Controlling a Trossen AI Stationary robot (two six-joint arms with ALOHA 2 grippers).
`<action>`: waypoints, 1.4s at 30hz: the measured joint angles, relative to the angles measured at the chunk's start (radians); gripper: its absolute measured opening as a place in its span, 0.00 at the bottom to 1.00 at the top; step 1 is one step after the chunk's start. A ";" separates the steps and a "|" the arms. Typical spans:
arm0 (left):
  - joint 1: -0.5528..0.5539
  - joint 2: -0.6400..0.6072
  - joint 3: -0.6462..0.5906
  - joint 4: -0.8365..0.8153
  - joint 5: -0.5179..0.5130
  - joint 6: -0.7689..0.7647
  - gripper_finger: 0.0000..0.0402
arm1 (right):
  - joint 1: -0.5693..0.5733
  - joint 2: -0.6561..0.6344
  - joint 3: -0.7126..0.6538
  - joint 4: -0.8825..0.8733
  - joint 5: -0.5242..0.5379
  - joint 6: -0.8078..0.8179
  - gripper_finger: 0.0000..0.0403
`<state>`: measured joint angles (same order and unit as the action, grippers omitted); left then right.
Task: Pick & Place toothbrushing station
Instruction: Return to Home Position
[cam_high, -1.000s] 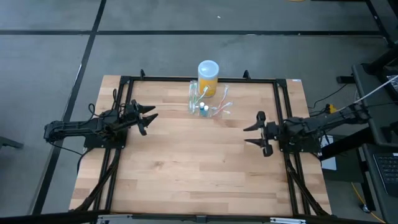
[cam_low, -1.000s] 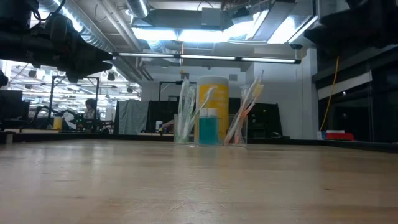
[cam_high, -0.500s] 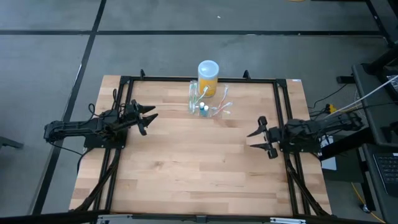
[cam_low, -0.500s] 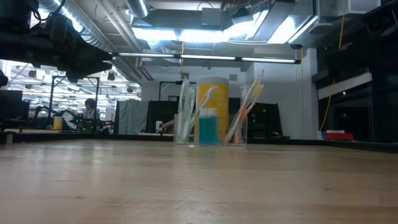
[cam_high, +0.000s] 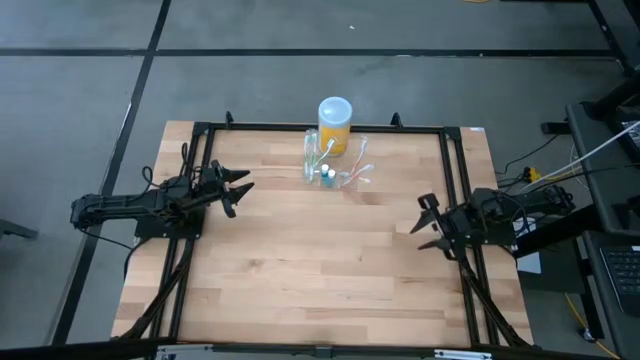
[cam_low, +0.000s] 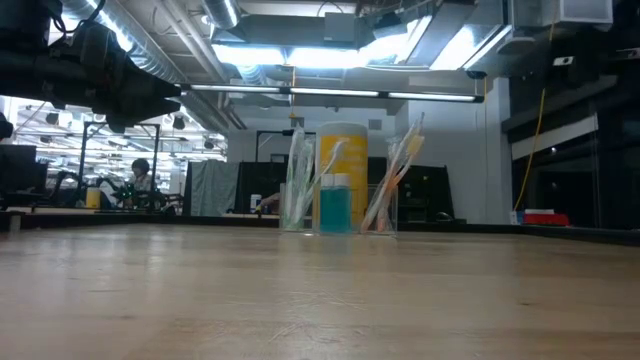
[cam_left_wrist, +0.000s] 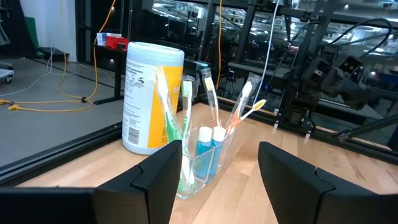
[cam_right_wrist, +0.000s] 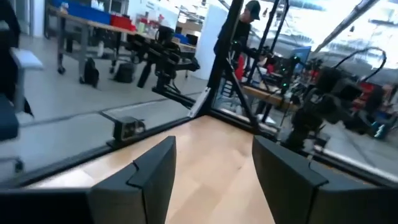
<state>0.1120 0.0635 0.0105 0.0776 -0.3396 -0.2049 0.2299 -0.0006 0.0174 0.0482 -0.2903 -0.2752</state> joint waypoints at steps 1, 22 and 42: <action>0.000 0.000 0.000 0.000 0.000 0.000 0.52 | 0.003 0.000 0.000 0.000 -0.004 0.020 0.53; 0.000 0.000 0.000 0.000 0.000 0.000 0.51 | -0.065 0.000 0.000 0.001 0.020 0.110 0.53; 0.000 0.000 0.000 0.000 0.000 0.000 0.52 | -0.072 0.000 0.000 0.001 0.020 0.110 0.53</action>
<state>0.1123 0.0635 0.0105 0.0776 -0.3397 -0.2054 0.1577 -0.0006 0.0174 0.0490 -0.2699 -0.1654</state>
